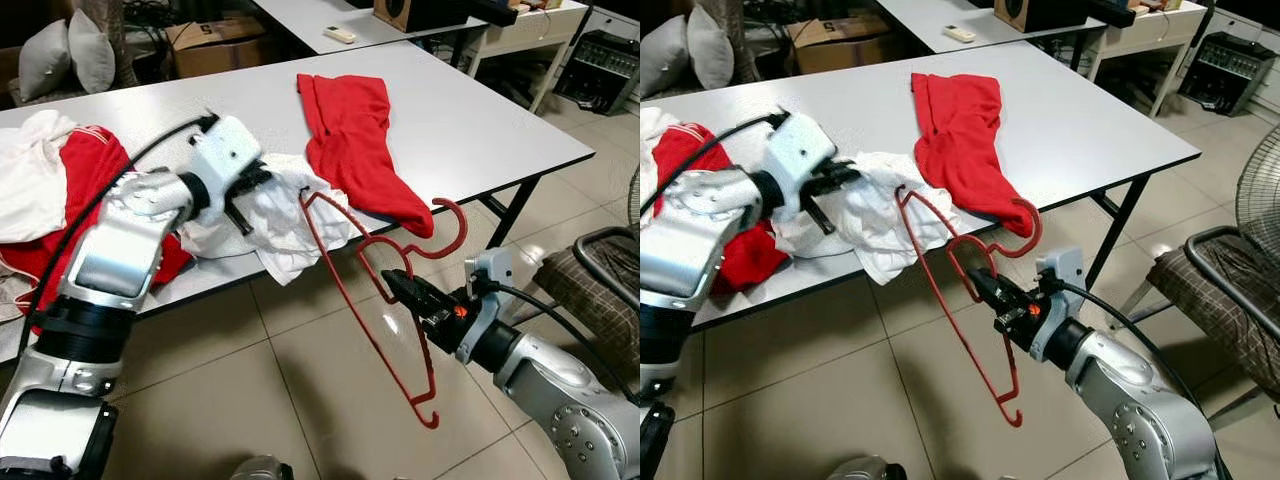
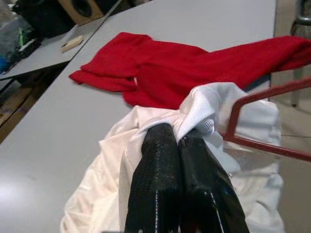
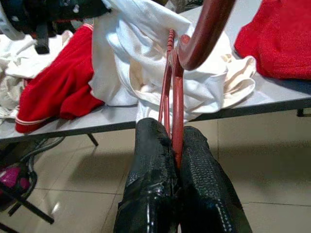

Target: Hang hanger

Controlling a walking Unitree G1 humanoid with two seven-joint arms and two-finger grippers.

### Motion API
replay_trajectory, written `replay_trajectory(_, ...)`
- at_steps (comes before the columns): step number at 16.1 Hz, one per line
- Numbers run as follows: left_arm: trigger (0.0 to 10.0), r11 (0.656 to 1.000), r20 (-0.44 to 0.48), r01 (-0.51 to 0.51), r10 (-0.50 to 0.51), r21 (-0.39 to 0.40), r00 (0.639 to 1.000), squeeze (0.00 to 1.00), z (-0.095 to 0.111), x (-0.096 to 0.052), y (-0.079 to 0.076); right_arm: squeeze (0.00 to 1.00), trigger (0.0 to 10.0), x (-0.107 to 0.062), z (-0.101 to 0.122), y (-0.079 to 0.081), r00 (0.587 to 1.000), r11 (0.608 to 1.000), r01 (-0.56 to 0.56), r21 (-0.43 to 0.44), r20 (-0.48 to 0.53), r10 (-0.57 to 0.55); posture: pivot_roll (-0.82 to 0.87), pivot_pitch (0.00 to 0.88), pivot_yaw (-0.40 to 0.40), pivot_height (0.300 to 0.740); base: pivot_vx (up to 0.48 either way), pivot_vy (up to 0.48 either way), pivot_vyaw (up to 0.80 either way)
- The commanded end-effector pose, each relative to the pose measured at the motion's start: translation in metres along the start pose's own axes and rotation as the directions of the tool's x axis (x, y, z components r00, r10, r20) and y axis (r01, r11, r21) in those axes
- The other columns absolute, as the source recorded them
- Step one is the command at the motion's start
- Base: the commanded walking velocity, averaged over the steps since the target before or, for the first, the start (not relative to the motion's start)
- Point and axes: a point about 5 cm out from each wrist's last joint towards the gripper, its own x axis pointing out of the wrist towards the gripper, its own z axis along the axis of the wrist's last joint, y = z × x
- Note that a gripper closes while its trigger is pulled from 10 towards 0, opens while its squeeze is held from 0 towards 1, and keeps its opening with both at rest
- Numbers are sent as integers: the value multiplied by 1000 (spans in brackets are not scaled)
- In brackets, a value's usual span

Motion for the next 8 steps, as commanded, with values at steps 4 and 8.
replay_trajectory(4, 0, 1000, -44, 2, -1, 19, 999, 0, -3, -13, 6, 0, 10000, -6, 22, -6, 981, 998, 35, 44, 189, -43, -53, 18, 22, 740, 0, 0, 0)
replay_trajectory(8, 0, 999, -25, -39, 40, 11, 999, 0, 1, -17, 15, 0, 10000, -13, 13, -1, 993, 1000, -17, 13, 120, 16, -49, 16, 20, 740, 0, 0, 0)
